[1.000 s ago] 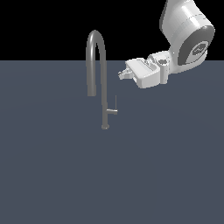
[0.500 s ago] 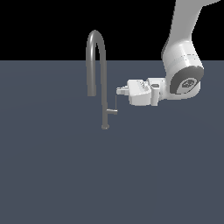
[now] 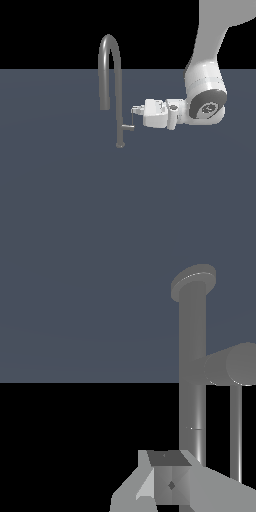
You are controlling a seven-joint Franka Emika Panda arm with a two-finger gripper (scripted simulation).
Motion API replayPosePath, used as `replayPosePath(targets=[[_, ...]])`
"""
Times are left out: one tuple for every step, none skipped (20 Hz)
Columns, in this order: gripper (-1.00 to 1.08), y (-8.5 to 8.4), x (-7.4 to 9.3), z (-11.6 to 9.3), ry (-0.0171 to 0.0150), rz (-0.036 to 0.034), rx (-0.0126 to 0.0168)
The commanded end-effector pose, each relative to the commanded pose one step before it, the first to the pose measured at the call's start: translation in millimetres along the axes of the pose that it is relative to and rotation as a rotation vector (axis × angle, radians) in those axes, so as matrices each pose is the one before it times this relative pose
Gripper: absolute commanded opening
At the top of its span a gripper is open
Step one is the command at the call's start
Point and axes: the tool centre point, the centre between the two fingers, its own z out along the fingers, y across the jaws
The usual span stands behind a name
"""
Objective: Turn on the faucet by rotating a designated handle.
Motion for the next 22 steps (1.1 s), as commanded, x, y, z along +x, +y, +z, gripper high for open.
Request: replayPosePath(targets=[[-1.00,-0.34,0.24,0.62,-0.00223,0.00123,0.00253],[-1.00,0.00,0.00,0.00,0.00000,0.00000,0.00000],[-1.00,0.00,0.00,0.00,0.00000,0.00000,0.00000],[-1.00,0.11,0.05,-0.52,0.00000,0.00000,0.00000],[-1.00,2.63,-0.94,0.06,0.00000,0.00000,0.00000],[-1.00,2.65,-0.95,0.06,0.00000,0.00000,0.00000],[-1.00,2.67,-0.95,0.06,0.00000,0.00000,0.00000],[-1.00,2.69,-0.96,0.06,0.00000,0.00000,0.00000],[-1.00,2.71,-0.97,0.06,0.00000,0.00000,0.00000],[-1.00,2.73,-0.98,0.06,0.00000,0.00000,0.00000],[-1.00,2.75,-0.98,0.06,0.00000,0.00000,0.00000],[-1.00,2.77,-0.99,0.06,0.00000,0.00000,0.00000],[-1.00,2.76,-0.98,-0.10,-0.00067,0.00012,0.00009],[-1.00,2.80,-1.01,0.05,0.00000,0.00000,0.00000],[-1.00,0.00,0.00,0.00,0.00000,0.00000,0.00000],[-1.00,-3.56,1.98,-0.09,0.00189,-0.00017,0.00253],[-1.00,3.25,0.14,-0.08,0.00000,0.00000,0.00000],[-1.00,3.28,0.14,-0.08,0.00000,0.00000,0.00000],[-1.00,3.34,0.12,0.16,-0.00044,0.00001,-0.00053],[-1.00,3.32,0.14,-0.08,0.00000,0.00000,0.00000],[-1.00,3.35,0.14,-0.08,0.00000,0.00000,0.00000],[-1.00,3.43,0.11,0.26,-0.00061,0.00002,-0.00076]])
